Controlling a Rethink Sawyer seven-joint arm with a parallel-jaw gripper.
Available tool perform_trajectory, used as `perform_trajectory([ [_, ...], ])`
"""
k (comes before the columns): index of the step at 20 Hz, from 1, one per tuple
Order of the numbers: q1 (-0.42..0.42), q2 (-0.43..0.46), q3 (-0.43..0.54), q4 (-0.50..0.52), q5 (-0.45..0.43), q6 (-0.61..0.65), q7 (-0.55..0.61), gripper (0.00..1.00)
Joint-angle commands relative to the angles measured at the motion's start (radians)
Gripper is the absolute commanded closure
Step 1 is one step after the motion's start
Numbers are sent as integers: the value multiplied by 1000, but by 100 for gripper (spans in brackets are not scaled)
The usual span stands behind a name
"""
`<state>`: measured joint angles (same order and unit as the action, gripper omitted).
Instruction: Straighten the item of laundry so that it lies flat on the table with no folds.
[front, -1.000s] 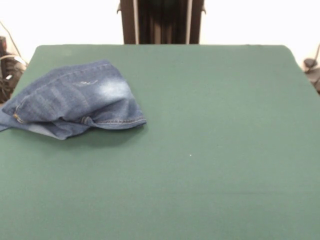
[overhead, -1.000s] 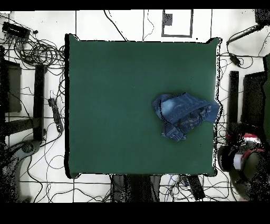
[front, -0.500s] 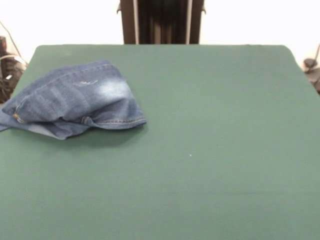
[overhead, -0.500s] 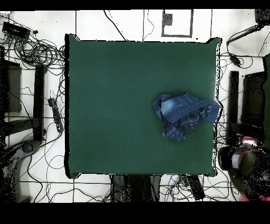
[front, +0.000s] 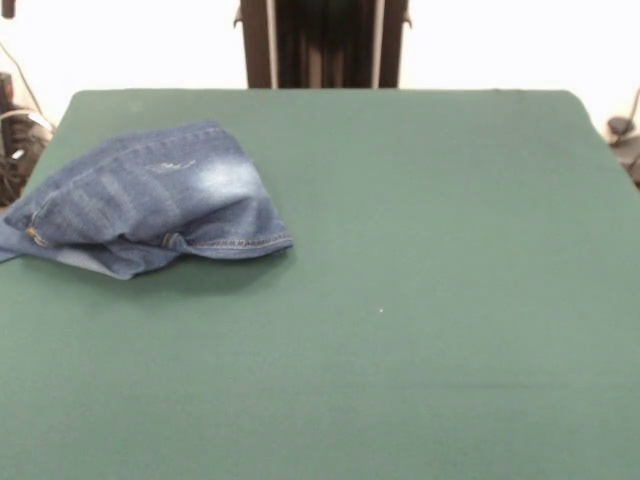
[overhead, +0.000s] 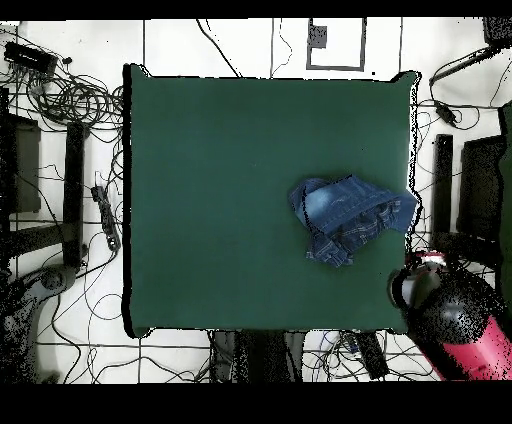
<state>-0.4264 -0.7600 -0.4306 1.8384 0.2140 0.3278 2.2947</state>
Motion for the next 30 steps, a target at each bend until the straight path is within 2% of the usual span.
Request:
perform_trajectory([
  [1, 63, 90, 162, 130, 65, -82, 224, 0],
  [16, 41, 183, 260, 171, 131, -251, 255, 0],
  [22, 27, 191, 296, 170, 125, -337, 259, 0],
  [26, -23, 200, 379, 186, 93, -442, 279, 0],
  [30, -17, 228, 403, 168, 115, -470, 289, 0],
])
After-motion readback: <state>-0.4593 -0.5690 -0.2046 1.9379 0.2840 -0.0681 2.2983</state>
